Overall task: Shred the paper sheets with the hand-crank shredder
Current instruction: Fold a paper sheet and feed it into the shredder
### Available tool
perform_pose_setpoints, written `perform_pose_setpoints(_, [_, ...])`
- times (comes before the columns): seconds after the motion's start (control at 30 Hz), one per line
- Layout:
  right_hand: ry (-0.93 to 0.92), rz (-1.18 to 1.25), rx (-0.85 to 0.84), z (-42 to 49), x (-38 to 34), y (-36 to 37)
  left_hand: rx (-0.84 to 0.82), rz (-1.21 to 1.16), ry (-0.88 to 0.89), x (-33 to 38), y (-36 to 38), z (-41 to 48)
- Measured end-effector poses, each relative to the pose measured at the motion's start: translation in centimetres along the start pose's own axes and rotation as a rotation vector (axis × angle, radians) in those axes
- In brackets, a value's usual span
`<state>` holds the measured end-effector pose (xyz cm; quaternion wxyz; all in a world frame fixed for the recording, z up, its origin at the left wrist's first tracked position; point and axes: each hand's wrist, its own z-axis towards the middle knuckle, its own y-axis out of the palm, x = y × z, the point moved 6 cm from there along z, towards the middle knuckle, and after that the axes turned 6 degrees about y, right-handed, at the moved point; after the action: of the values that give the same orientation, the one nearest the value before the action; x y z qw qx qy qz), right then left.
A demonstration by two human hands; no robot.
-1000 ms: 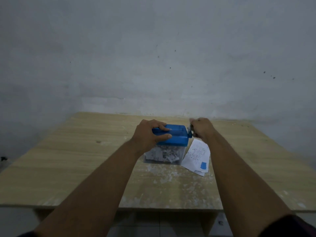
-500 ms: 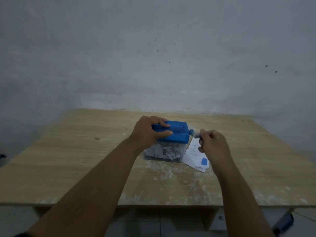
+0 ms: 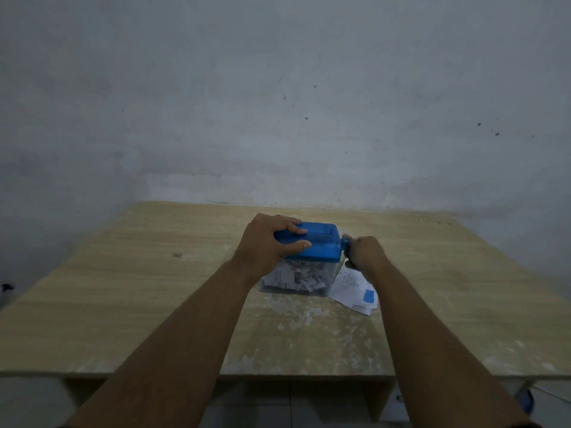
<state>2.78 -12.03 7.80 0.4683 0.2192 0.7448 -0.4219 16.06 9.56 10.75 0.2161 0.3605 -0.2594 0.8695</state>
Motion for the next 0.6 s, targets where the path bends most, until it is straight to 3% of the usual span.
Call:
perform_pose_setpoints(0.17, [-0.069,-0.077,0.003,-0.6,3.0,0.6,-0.041,-0.047,-0.054,-0.4,-0.5,0.6])
perform_pose_setpoints(0.4, [-0.402,-0.334,0.055,-3.9,4.6,-1.2,-0.05,0.106,0.017,0.1,-0.9,0.3])
perform_pose_setpoints(0.47, [-0.461,-0.403,0.098,-5.1,6.8,-1.5,-0.031,0.368,0.093,0.6,-1.1,0.0])
perform_pose_setpoints(0.53, [-0.499,-0.502,0.099,-6.4,8.3,-1.4,0.069,0.657,0.277,1.9,-0.9,-1.1])
perform_pose_setpoints(0.6, [-0.567,-0.545,0.096,-7.3,8.6,-1.3,0.206,0.709,0.469,3.9,0.4,-3.2])
